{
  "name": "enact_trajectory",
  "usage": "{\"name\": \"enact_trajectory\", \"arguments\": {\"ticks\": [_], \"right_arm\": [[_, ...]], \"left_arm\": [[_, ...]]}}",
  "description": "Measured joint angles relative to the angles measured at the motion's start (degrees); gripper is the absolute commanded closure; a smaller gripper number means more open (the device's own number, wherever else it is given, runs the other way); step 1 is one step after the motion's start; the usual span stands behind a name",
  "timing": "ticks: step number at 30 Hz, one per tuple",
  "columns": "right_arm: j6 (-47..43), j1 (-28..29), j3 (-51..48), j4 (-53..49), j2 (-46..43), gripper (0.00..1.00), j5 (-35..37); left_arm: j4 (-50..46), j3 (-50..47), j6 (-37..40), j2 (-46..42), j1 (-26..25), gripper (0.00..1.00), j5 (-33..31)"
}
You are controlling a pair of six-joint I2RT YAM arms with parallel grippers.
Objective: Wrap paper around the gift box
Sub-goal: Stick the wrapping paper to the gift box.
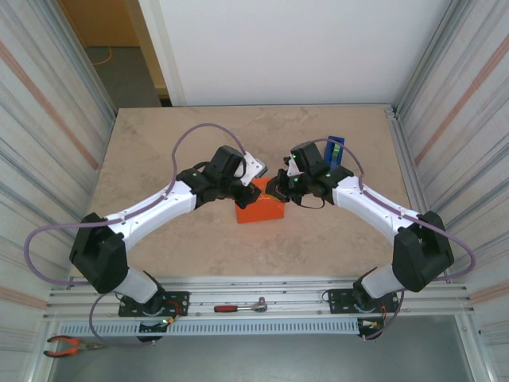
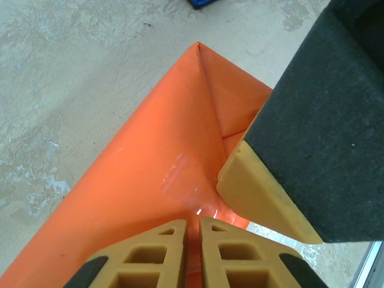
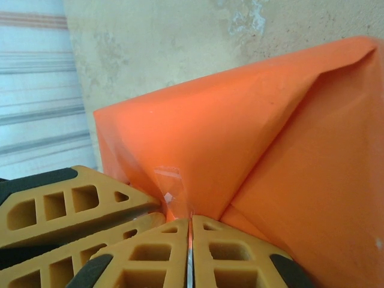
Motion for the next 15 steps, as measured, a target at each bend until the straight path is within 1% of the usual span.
{"name": "enact_trajectory", "arguments": {"ticks": [15], "right_arm": [[-1.27, 0.13, 0.17, -0.24, -0.2, 0.83, -0.35]], "left_arm": [[0.42, -0.42, -0.02, -0.15, 0.0, 0.87, 0.17]]}}
